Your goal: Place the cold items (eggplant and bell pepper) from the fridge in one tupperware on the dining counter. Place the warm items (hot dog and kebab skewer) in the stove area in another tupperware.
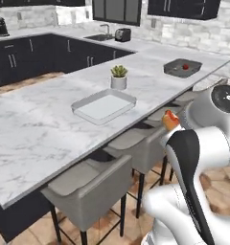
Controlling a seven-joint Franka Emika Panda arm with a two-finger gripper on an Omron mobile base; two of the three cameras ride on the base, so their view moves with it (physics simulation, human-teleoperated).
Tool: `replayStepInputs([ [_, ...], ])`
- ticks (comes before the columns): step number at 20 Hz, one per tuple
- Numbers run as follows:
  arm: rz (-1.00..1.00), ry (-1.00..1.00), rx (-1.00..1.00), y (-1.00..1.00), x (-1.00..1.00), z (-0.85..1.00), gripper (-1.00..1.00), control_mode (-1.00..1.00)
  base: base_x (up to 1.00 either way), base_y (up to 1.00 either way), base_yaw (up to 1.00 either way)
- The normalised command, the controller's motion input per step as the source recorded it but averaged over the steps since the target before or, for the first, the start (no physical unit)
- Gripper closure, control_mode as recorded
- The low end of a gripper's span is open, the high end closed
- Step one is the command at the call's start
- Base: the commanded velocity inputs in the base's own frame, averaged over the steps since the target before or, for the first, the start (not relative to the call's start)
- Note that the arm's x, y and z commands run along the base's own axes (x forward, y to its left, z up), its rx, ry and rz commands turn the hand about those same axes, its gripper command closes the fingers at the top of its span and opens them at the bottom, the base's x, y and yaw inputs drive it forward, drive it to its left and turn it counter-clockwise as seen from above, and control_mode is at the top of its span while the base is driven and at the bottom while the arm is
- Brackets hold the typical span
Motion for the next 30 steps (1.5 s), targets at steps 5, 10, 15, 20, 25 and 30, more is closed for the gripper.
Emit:
replayStepInputs([
  [5,0.0,0.0,0.0,0.0,0.0,0.0,1.0,1.0,0.25,-0.74,0.47],
  [10,0.0,0.0,0.0,0.0,0.0,0.0,1.0,1.0,0.24,-0.73,0.48],
  [15,0.0,0.0,0.0,0.0,0.0,0.0,1.0,1.0,0.25,-0.73,0.47],
  [20,0.0,0.0,0.0,0.0,0.0,0.0,1.0,1.0,0.53,-0.76,0.4],
  [25,0.0,0.0,0.0,0.0,0.0,0.0,1.0,1.0,0.64,-0.76,0.35],
  [30,0.0,0.0,0.0,0.0,0.0,0.0,1.0,1.0,0.9,-0.32,0.26],
])
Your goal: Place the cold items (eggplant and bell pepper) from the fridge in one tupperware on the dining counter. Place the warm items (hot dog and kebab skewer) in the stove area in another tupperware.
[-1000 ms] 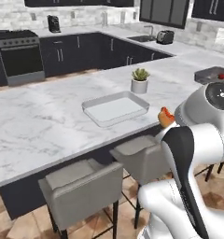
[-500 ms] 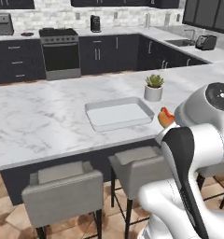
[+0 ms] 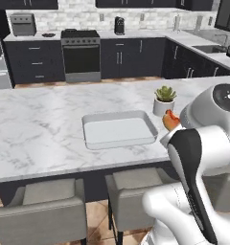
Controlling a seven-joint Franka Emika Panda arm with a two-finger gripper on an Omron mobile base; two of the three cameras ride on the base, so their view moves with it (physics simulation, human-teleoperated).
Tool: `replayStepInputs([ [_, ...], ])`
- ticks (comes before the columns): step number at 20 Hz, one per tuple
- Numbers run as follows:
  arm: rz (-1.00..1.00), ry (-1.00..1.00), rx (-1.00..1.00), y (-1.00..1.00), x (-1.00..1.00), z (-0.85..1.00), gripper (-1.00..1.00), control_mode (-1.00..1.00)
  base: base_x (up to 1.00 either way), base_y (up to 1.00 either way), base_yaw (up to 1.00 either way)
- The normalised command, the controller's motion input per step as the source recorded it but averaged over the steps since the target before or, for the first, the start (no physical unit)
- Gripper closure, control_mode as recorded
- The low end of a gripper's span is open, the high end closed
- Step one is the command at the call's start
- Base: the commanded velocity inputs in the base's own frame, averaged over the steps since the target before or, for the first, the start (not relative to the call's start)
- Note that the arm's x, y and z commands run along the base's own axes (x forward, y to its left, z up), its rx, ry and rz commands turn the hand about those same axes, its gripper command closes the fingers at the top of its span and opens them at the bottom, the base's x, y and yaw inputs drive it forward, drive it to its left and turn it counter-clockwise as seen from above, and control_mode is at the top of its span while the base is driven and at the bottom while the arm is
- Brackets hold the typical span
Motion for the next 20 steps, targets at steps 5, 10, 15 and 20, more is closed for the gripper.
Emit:
replayStepInputs([
  [5,0.17,0.07,0.08,0.0,0.6,0.0,1.0,-1.0,0.4,-0.02,0.1],
  [10,0.3,0.29,0.07,0.0,1.0,-0.23,1.0,-1.0,0.0,0.0,0.0],
  [15,0.24,0.33,0.0,0.03,1.0,-0.57,1.0,-1.0,0.0,0.0,0.0],
  [20,0.16,0.16,-0.03,0.03,0.9,-0.61,1.0,-1.0,0.0,0.0,0.0],
])
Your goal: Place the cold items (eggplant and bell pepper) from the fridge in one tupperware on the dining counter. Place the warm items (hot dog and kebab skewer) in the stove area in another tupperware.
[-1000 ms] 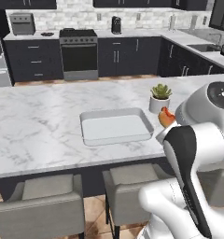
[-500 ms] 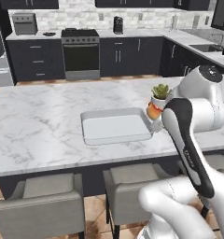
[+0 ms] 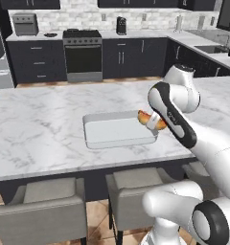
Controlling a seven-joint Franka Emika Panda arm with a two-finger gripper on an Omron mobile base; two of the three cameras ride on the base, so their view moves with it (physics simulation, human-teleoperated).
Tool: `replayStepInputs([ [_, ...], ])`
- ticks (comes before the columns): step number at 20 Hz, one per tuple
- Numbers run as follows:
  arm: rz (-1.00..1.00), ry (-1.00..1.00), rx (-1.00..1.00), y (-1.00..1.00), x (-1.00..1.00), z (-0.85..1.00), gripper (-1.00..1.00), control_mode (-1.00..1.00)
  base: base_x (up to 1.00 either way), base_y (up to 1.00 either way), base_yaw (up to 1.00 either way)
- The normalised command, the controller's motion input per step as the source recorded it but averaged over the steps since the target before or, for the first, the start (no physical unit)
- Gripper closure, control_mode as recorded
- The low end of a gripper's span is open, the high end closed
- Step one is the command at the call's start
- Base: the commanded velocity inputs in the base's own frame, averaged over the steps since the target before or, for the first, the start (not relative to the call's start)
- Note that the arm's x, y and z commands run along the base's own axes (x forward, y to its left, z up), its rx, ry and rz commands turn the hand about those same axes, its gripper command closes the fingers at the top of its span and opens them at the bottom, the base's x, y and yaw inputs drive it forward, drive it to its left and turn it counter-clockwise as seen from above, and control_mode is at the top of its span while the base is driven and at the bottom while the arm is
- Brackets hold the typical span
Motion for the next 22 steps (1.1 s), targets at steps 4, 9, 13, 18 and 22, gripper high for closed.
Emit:
replayStepInputs([
  [4,0.02,0.06,-0.1,0.03,0.18,-0.35,1.0,-1.0,0.0,0.0,0.0],
  [9,0.0,0.0,-0.07,0.24,0.77,-0.5,1.0,-1.0,0.0,0.0,0.0],
  [13,0.0,0.0,-0.04,0.31,0.94,-0.58,1.0,-1.0,0.0,0.0,0.0],
  [18,0.01,0.02,-0.03,0.12,0.91,-0.54,1.0,-1.0,0.0,0.0,0.0],
  [22,0.02,0.06,-0.01,0.01,0.98,-0.5,1.0,-1.0,0.0,0.0,0.0],
])
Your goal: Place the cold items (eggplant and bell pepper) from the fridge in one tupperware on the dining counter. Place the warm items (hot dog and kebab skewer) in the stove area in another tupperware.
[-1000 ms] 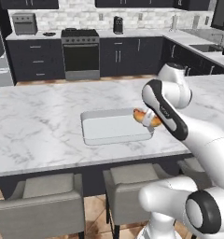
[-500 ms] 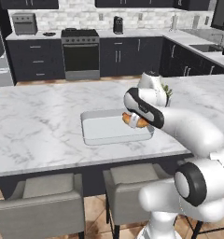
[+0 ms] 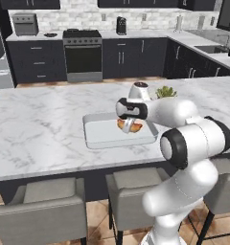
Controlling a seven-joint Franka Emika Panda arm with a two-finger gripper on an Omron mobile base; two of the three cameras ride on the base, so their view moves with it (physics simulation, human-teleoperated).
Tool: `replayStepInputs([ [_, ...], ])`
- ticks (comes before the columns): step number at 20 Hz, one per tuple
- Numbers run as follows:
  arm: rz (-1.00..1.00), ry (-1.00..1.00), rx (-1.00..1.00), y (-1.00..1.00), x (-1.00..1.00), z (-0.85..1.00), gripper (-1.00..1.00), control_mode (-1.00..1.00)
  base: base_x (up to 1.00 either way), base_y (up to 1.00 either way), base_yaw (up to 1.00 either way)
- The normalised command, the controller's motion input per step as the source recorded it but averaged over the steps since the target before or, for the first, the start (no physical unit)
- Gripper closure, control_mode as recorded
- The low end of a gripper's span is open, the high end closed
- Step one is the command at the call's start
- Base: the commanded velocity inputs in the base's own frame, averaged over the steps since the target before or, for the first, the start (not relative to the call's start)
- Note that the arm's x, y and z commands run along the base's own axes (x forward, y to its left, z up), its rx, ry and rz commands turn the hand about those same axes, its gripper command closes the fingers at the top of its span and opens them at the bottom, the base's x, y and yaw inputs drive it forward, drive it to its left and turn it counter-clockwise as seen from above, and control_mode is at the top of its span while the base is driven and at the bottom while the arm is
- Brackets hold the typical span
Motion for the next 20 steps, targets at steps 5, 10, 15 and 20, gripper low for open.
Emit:
replayStepInputs([
  [5,0.03,0.04,0.0,0.0,0.94,-0.43,1.0,-1.0,0.0,0.0,0.0],
  [10,0.04,0.04,0.0,0.0,0.85,-0.5,1.0,-1.0,0.0,0.0,0.0],
  [15,0.04,0.04,0.0,0.01,0.77,-0.49,1.0,-1.0,0.0,0.0,0.0],
  [20,0.02,0.05,-0.01,0.05,0.66,-0.48,1.0,-1.0,0.0,0.0,0.0],
])
